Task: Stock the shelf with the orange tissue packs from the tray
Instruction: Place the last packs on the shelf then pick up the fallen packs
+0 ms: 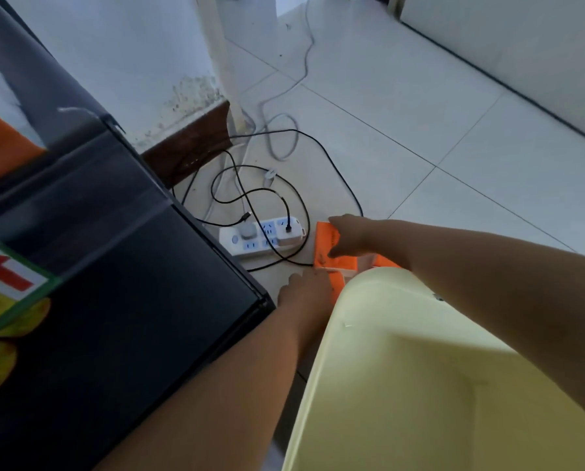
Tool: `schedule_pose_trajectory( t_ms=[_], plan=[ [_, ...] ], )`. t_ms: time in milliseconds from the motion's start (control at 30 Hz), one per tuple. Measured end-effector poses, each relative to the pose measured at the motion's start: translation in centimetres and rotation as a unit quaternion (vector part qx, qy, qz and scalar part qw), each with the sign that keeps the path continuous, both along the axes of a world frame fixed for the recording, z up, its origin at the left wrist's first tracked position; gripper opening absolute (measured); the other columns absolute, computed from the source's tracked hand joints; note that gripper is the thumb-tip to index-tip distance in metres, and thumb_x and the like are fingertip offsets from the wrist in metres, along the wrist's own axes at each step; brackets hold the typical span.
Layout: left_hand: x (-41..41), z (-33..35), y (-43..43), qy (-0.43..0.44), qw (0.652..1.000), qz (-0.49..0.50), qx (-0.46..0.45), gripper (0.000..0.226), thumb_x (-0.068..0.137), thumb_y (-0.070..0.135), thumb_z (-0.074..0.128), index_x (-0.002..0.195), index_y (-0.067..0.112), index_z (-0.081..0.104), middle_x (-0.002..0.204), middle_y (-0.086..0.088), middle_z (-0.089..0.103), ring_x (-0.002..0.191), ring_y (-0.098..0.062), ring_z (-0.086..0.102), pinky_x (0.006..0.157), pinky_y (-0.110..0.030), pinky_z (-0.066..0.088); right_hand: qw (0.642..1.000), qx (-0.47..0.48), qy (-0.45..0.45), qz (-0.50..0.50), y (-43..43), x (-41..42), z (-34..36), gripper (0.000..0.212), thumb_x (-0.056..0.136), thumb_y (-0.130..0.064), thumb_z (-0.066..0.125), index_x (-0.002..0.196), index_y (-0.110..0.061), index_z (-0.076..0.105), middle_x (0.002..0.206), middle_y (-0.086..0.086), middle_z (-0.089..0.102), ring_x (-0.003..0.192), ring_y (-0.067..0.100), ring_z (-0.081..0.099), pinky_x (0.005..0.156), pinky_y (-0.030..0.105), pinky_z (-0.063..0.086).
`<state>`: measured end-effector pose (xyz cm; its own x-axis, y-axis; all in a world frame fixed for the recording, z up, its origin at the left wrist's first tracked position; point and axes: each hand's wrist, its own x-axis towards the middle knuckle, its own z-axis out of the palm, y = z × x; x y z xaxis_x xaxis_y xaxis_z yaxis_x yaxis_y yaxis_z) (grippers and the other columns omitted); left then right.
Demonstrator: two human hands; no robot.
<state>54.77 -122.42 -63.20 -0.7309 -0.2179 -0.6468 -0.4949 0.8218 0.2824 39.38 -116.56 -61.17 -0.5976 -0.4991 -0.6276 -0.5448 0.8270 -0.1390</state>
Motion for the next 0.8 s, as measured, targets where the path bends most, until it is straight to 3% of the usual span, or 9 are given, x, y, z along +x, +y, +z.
schedule_pose_trajectory(
  t_ms=[67, 167, 333, 367, 467, 500, 633, 800],
  plan=[
    [0.2, -0.4, 0.1, 0.011, 0.999, -0.012, -0.030, 0.055, 0.102, 0.037, 0.043, 0.151, 0.011, 0.035, 0.145, -0.013, 0.041, 0.131, -0.038, 0.041, 0.100, -0.052, 0.041, 1.000, 0.005, 0.016, -0.024, 0.2, -0.1, -0.2, 0.074, 0.085, -0.047, 0.074, 0.144, -0.014, 0.044, 0.140, 0.015, 0.044, 0.123, 0.034, 0.053, 0.100, 0.043, 0.050],
    [0.3, -0.6, 0.4, 0.025, 0.998, -0.017, -0.053, 0.056, 0.102, 0.039, 0.045, 0.150, 0.012, 0.035, 0.145, -0.014, 0.041, 0.130, -0.036, 0.039, 0.098, -0.048, 0.042, 0.997, 0.006, 0.039, -0.065, 0.7, -0.5, 0.1, 0.056, 0.085, -0.045, 0.074, 0.126, -0.013, 0.054, 0.127, 0.014, 0.052, 0.107, 0.029, 0.056, 0.081, 0.037, 0.050],
    [0.4, -0.8, 0.4, 0.009, 0.997, -0.021, -0.073, 0.052, 0.102, 0.041, 0.045, 0.148, 0.017, 0.040, 0.146, -0.014, 0.043, 0.134, -0.034, 0.036, 0.104, -0.047, 0.037, 0.979, -0.072, 0.003, -0.191, 1.6, -1.2, 0.2, 0.040, 0.077, -0.031, 0.084, 0.096, -0.011, 0.054, 0.085, 0.006, 0.059, 0.084, 0.028, 0.060, 0.060, 0.033, 0.048],
    [0.4, -0.7, 0.3, 0.006, 0.997, -0.014, -0.070, 0.053, 0.101, 0.042, 0.046, 0.147, 0.018, 0.041, 0.145, -0.014, 0.043, 0.133, -0.034, 0.037, 0.104, -0.047, 0.036, 0.977, -0.081, -0.006, -0.197, 1.8, -1.0, 0.4, 0.039, 0.078, -0.030, 0.084, 0.096, -0.011, 0.054, 0.085, 0.005, 0.058, 0.085, 0.027, 0.060, 0.063, 0.034, 0.052],
    [0.7, -0.4, 0.1, -0.005, 0.998, 0.063, -0.002, 0.056, 0.093, 0.049, 0.051, 0.141, 0.021, 0.045, 0.137, -0.012, 0.047, 0.127, -0.036, 0.042, 0.101, -0.048, 0.039, 0.972, -0.090, -0.047, -0.214, 2.5, -0.6, 0.6, 0.052, 0.084, -0.029, 0.081, 0.123, -0.004, 0.058, 0.116, 0.010, 0.064, 0.107, 0.030, 0.065, 0.094, 0.045, 0.057],
    [0.9, -0.4, 0.1, 0.000, 0.995, 0.099, 0.032, 0.056, 0.090, 0.051, 0.052, 0.136, 0.021, 0.047, 0.133, -0.012, 0.050, 0.123, -0.036, 0.047, 0.101, -0.046, 0.043, 0.969, -0.096, -0.058, -0.221, 2.8, -0.6, 0.6, 0.051, 0.084, -0.029, 0.081, 0.123, -0.002, 0.062, 0.120, 0.012, 0.067, 0.108, 0.031, 0.067, 0.096, 0.047, 0.057],
    [1.5, -0.1, -0.2, 0.068, 0.980, 0.166, 0.081, 0.026, 0.093, 0.043, 0.059, 0.106, 0.023, 0.051, 0.106, -0.003, 0.064, 0.092, -0.025, 0.062, 0.082, -0.043, 0.056, 0.947, -0.134, -0.099, -0.276, 4.7, -1.5, 0.9, 0.036, 0.080, -0.023, 0.082, 0.111, -0.011, 0.068, 0.105, 0.009, 0.071, 0.096, 0.028, 0.070, 0.085, 0.043, 0.060],
    [1.0, 2.3, -0.5, 0.165, 0.940, 0.259, 0.151, 0.020, 0.088, 0.023, 0.066, 0.104, 0.029, 0.054, 0.098, 0.005, 0.063, 0.087, -0.016, 0.062, 0.078, -0.039, 0.057, 0.888, -0.229, -0.107, -0.383, 7.9, -2.2, 2.8, 0.045, 0.079, -0.014, 0.084, 0.117, -0.021, 0.062, 0.106, 0.006, 0.061, 0.086, 0.022, 0.063, 0.068, 0.032, 0.054]
  ],
)
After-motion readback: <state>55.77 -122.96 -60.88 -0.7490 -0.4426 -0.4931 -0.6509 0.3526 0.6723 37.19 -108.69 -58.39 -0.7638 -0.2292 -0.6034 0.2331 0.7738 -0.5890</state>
